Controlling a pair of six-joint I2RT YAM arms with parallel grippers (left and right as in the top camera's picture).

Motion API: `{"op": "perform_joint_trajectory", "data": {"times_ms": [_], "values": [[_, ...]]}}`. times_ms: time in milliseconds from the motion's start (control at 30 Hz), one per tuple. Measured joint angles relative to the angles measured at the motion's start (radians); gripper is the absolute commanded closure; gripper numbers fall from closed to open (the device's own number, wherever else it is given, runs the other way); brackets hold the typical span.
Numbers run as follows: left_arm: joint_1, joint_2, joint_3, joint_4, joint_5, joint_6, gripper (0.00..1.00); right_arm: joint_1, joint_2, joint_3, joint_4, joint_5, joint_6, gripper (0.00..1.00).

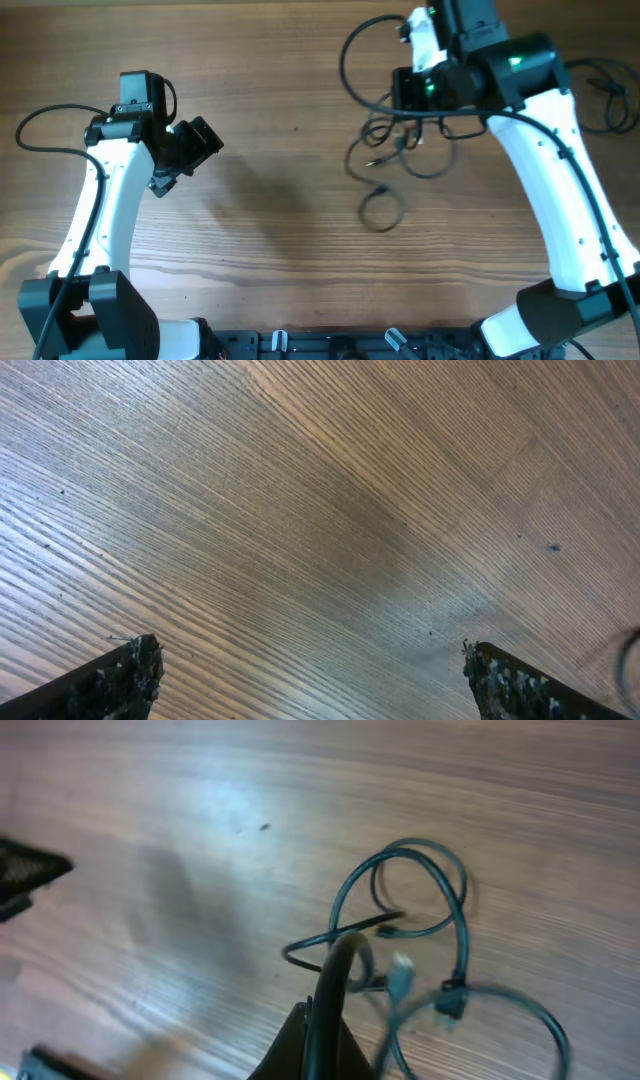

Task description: Untangle cables

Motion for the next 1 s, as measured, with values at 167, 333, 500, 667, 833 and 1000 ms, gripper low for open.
{"op": "perform_joint_trajectory", "data": {"times_ms": [167, 333, 500, 667, 833, 1000], "values": [[0.000, 0.000, 0.000, 0.005, 0.002, 0.000, 0.00, 0.004, -0.002, 0.000, 0.013, -0.105, -0.051, 0.96], [0.000, 0.000, -0.003, 0.094, 0.145, -0.003, 0.23, 0.000, -0.002, 0.000, 0.013, -0.134, -0.089, 0.96], [-0.117, 0.010, -0.008, 0.269, 0.397, 0.053, 0.09, -0.024, -0.002, 0.000, 0.032, -0.138, -0.089, 0.96], [-0.357, 0.069, -0.011, 0.550, 0.561, 0.052, 0.09, -0.023, -0.002, 0.000, 0.032, -0.138, -0.089, 0.96], [-0.360, 0.100, -0.010, 0.564, 0.599, 0.179, 0.14, -0.023, -0.002, 0.000, 0.031, -0.138, -0.089, 0.96], [-0.352, 0.113, -0.010, 0.459, 0.635, 0.470, 0.32, -0.023, -0.002, 0.000, 0.020, -0.138, -0.089, 0.96]]}}
